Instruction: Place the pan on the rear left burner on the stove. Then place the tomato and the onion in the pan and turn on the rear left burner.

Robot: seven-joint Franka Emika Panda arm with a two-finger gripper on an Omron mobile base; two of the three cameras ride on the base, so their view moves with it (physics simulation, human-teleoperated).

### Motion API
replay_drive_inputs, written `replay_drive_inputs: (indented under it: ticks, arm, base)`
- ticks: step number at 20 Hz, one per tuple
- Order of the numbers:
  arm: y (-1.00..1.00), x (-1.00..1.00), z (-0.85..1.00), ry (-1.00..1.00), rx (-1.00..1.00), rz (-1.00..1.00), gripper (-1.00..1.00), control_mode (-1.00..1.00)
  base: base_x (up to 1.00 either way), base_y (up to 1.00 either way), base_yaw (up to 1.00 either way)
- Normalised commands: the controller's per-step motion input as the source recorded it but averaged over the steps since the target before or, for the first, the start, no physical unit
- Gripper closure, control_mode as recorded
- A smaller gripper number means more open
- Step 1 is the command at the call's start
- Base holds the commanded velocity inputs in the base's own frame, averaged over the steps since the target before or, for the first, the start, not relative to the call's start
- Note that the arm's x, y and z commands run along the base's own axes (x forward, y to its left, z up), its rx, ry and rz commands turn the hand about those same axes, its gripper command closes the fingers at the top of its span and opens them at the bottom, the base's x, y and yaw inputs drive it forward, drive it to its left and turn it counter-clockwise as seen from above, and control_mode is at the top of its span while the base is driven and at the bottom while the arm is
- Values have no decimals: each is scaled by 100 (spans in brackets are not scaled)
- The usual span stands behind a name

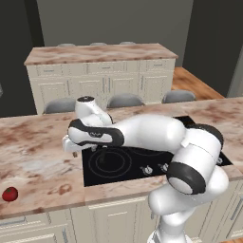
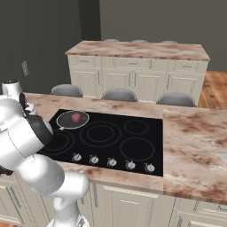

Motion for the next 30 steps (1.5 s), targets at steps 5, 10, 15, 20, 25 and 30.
replay_drive_inputs:
  ticks: [5,10,15,20,25,30]
  arm:
    - [67,-23,0,4,0,22,-100,-100]
    - [65,-25,0,1,0,22,-100,-100]
    - [66,-29,0,0,0,21,-100,-100]
    - [63,-31,0,0,0,21,-100,-100]
    - [59,-34,0,0,0,19,-100,-100]
    - [39,-16,-3,0,0,15,-100,-100]
  base:
    - [0,0,0]
    - [0,0,0]
    - [0,0,0]
    - [0,0,0]
    - [0,0,0]
    - [0,0,0]
